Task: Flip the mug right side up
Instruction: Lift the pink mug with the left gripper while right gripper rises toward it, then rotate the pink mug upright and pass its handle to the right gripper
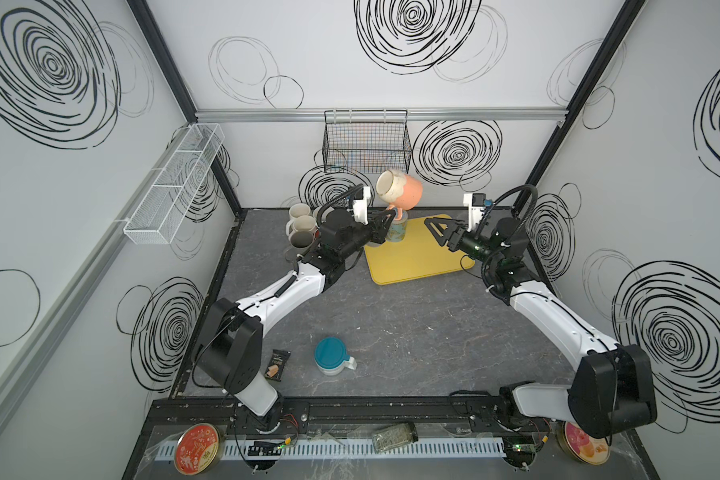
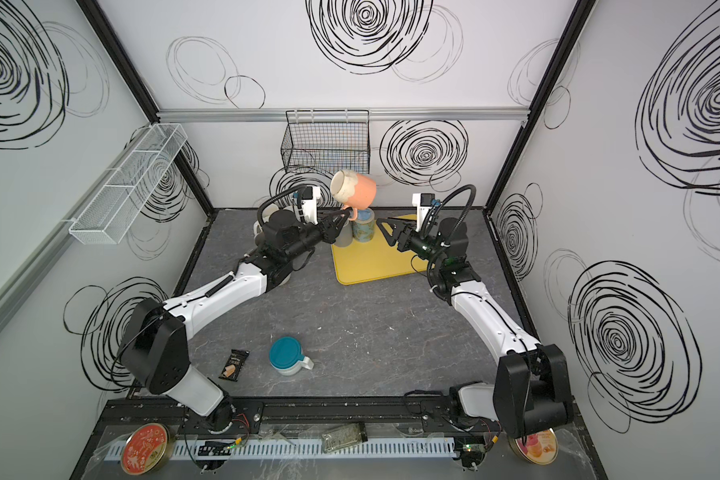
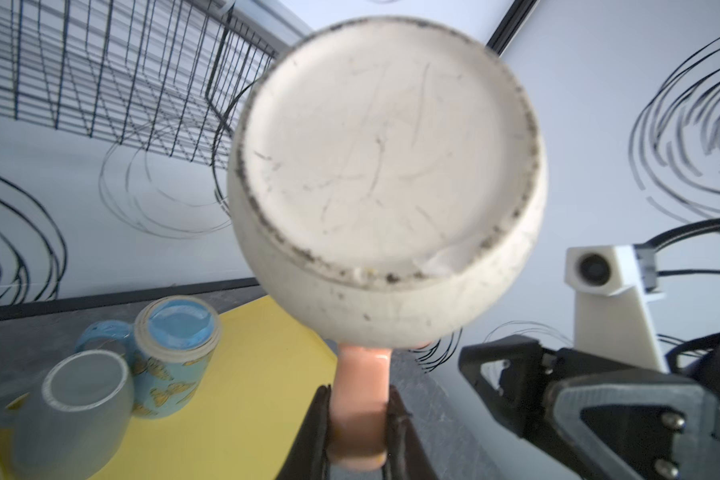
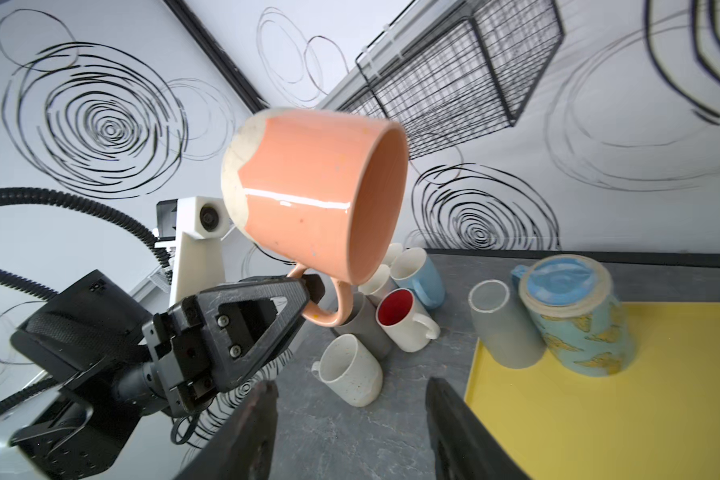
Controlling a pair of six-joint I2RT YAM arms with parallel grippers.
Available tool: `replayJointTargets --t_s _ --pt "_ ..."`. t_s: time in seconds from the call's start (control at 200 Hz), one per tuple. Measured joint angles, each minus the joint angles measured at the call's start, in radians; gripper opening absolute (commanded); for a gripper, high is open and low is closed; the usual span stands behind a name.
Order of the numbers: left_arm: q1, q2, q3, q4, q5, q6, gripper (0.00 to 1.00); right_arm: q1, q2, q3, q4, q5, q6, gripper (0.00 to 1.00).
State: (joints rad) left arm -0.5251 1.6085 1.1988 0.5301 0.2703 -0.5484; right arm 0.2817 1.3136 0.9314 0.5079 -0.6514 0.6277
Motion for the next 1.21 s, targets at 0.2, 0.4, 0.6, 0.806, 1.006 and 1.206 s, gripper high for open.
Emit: replayJointTargets --t_s 0.2,0.4,0.6,0.806,1.006,1.206 --pt "0.0 -0.006 -0.014 0.152 0.056 -0.102 0.0 0.057 0.024 0.018 0.107 -0.057 0.075 0.62" --pt "0.0 -0.013 -0.017 0.213 0.103 -0.163 0.0 0.056 0.07 0.056 0.194 -0.087 0.158 0.62" --pt "-0.001 -0.032 -0.027 0.244 0.135 -0.188 0.0 0.056 0.115 0.09 0.28 -0.108 0.229 0.61" --pt "-0.005 -0.04 -0.035 0.274 0.175 -0.213 0.0 0.063 0.193 0.155 0.346 -0.13 0.289 0.48" --pt "-0.005 -0.061 -0.07 0.291 0.19 -0.238 0.0 0.078 0.232 0.171 0.443 -0.152 0.354 0.32" --pt "0.003 -0.1 -0.083 0.287 0.201 -0.239 0.0 0.113 0.262 0.22 0.478 -0.187 0.365 0.25"
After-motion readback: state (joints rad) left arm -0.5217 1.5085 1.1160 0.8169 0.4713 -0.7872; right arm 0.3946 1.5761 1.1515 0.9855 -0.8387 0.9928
